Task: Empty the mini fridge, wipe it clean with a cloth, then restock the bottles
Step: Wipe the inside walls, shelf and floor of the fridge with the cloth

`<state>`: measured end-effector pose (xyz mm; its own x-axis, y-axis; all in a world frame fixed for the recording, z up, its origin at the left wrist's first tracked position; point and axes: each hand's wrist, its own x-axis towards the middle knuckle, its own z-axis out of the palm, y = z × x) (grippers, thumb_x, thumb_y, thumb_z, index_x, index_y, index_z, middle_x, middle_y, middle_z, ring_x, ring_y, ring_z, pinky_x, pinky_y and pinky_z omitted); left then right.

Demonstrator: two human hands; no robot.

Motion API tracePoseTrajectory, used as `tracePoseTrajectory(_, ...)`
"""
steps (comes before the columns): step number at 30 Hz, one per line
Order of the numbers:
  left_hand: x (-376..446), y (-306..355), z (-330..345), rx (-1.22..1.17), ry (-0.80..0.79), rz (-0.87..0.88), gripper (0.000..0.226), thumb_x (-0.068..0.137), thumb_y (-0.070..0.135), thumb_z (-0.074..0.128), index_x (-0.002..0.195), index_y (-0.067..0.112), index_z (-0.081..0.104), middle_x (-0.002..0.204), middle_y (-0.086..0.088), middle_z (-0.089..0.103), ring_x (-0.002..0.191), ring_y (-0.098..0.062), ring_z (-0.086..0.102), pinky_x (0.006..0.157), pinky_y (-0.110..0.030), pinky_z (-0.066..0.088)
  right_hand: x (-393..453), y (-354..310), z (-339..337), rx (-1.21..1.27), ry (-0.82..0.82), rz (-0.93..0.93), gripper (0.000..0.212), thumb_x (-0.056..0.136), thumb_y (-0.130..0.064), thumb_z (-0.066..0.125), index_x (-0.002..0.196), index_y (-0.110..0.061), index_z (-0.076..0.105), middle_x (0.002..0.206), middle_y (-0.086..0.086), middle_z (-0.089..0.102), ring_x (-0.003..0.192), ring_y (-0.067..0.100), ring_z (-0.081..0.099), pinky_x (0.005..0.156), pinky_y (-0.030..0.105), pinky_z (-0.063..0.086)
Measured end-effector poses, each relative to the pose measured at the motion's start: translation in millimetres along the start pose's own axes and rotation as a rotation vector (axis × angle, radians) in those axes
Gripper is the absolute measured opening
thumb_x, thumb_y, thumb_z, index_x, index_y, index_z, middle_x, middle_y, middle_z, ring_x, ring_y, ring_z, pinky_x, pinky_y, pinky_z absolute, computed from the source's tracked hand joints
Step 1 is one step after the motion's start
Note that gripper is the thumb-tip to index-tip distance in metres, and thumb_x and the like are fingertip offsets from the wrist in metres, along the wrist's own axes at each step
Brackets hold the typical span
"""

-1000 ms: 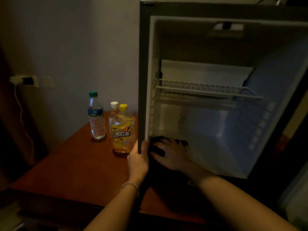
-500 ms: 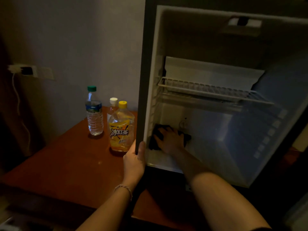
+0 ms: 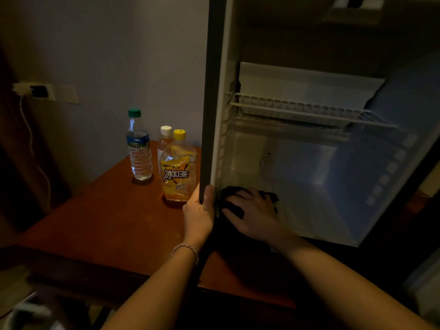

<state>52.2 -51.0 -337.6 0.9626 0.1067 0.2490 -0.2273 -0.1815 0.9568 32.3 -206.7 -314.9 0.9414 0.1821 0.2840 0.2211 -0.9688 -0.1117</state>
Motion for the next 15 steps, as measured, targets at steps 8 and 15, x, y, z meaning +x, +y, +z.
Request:
tracePoseTrajectory(8, 0, -1, 1, -0.005, 0.019, 0.014, 0.103, 0.075, 0.095, 0.023, 0.135, 0.019, 0.057, 0.106, 0.002, 0.068, 0.101, -0.015, 0.065, 0.084, -0.033, 0.055, 33, 18, 6, 0.035, 0.043, 0.004, 0.056, 0.085, -0.071, 0.026, 0.124, -0.044, 0.057, 0.128, -0.017, 0.059, 0.121, 0.019, 0.048, 0.094, 0.045, 0.042)
tracePoseTrajectory(15, 4, -1, 3, -0.002, 0.03, 0.011, 0.061, 0.086, 0.072, 0.031, 0.106, 0.023, 0.061, 0.088, 0.001, 0.065, 0.081, -0.013, 0.061, 0.066, -0.025, 0.047, 95, 48, 16, -0.036, -0.049, 0.12, 0.047, 0.096, -0.061, 0.038, 0.136, -0.039, 0.049, 0.144, -0.006, 0.05, 0.132, 0.029, 0.042, 0.107, 0.051, 0.033)
